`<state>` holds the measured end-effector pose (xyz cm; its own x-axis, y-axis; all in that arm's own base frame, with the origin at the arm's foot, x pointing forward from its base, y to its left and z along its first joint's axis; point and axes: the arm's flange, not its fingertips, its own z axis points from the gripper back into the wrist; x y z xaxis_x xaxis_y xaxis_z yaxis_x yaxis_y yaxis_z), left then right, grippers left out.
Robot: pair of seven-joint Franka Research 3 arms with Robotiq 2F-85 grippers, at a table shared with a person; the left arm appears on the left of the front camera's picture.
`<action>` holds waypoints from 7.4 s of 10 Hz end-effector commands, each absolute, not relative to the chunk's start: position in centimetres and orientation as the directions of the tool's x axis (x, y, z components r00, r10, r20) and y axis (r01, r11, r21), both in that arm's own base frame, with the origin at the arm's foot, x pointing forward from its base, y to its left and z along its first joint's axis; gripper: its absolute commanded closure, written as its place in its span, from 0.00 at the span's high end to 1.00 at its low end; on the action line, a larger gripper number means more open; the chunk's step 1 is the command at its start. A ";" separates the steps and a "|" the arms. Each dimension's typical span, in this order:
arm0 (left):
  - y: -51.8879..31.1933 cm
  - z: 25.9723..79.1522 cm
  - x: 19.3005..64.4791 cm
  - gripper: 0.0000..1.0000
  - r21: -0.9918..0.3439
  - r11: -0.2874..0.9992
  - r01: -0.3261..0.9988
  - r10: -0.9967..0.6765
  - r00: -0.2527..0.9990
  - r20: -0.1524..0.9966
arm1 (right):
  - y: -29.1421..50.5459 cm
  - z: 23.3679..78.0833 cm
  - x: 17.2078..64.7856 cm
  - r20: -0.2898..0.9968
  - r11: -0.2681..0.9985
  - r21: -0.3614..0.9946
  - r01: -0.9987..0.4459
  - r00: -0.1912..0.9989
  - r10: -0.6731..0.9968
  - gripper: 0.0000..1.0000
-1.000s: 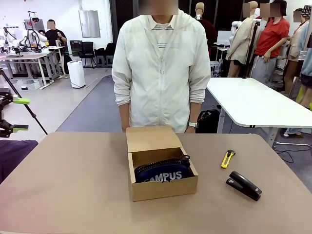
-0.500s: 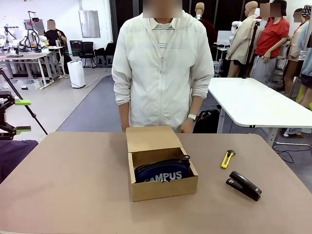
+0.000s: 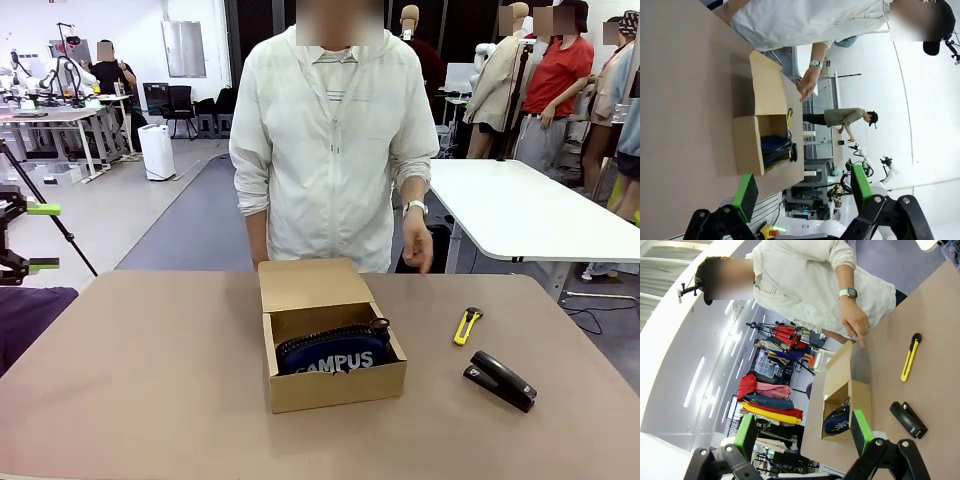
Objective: Pack the items into the box.
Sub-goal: Pick up the item specified by the human and place it in the Mailer Box.
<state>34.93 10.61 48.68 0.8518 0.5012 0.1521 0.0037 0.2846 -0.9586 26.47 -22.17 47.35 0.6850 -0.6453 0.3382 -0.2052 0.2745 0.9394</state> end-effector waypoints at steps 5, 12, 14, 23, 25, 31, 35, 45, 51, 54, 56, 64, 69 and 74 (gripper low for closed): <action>10.9 48.8 34.9 0.97 -0.960 0.280 -0.001 0.495 0.857 0.143 | -22.1 47.4 26.8 0.363 0.273 0.932 -0.240 0.665 -0.653 1.00; 10.9 48.8 34.9 0.97 -0.960 0.280 -0.001 0.495 0.857 0.143 | -13.1 50.5 44.6 0.361 0.783 0.607 -0.135 0.925 -0.121 1.00; 10.9 48.8 34.9 0.97 -0.960 0.280 -0.001 0.495 0.857 0.143 | -7.4 48.9 49.4 0.321 0.894 0.404 -0.192 0.945 0.058 1.00; 10.9 48.8 34.9 0.97 -0.960 0.280 -0.001 0.495 0.857 0.143 | 3.4 41.9 52.9 0.255 0.917 0.240 -0.318 0.932 0.256 1.00; 10.9 48.8 34.9 0.97 -0.960 0.280 -0.001 0.495 0.857 0.143 | 6.3 40.4 54.8 0.114 0.994 0.000 -0.112 0.987 0.111 1.00; 10.9 48.8 34.9 0.97 -0.960 0.280 -0.001 0.495 0.857 0.143 | 6.4 33.4 62.5 -0.044 0.995 -0.015 0.099 0.994 -0.099 1.00; 10.9 48.8 34.9 0.97 -0.960 0.280 -0.001 0.495 0.857 0.143 | 5.9 32.6 62.0 -0.059 0.996 0.065 0.064 0.996 -0.060 1.00; 10.9 48.8 34.9 0.97 -0.960 0.280 -0.001 0.495 0.857 0.143 | 6.1 32.1 61.6 -0.090 0.769 0.010 0.639 0.767 -0.636 1.00; 10.9 48.8 34.9 0.97 -0.960 0.280 -0.001 0.495 0.857 0.143 | 5.9 29.8 62.8 -0.053 0.822 0.021 0.569 0.822 -0.567 1.00; 10.9 48.8 34.9 0.97 -0.960 0.280 -0.001 0.495 0.857 0.143 | 5.8 28.8 62.9 -0.033 0.813 0.010 0.582 0.813 -0.581 1.00; 10.9 48.8 34.9 0.97 -0.960 0.280 -0.001 0.495 0.857 0.143 | 5.4 29.3 62.8 -0.026 0.813 0.011 0.583 0.812 -0.582 1.00; 10.9 48.8 34.9 0.97 -0.960 0.280 -0.001 0.495 0.857 0.143 | 5.2 29.8 62.6 -0.080 0.810 0.016 0.586 0.808 -0.583 0.00; 10.9 48.8 34.9 0.97 -0.960 0.280 -0.001 0.495 0.857 0.143 | 5.2 29.3 62.8 -0.116 0.821 -0.008 0.571 0.815 -0.568 0.00; 10.9 48.8 34.9 0.97 -0.960 0.280 -0.001 0.495 0.857 0.143 | 4.5 33.2 62.4 -0.178 0.895 0.020 0.446 0.882 -0.436 0.00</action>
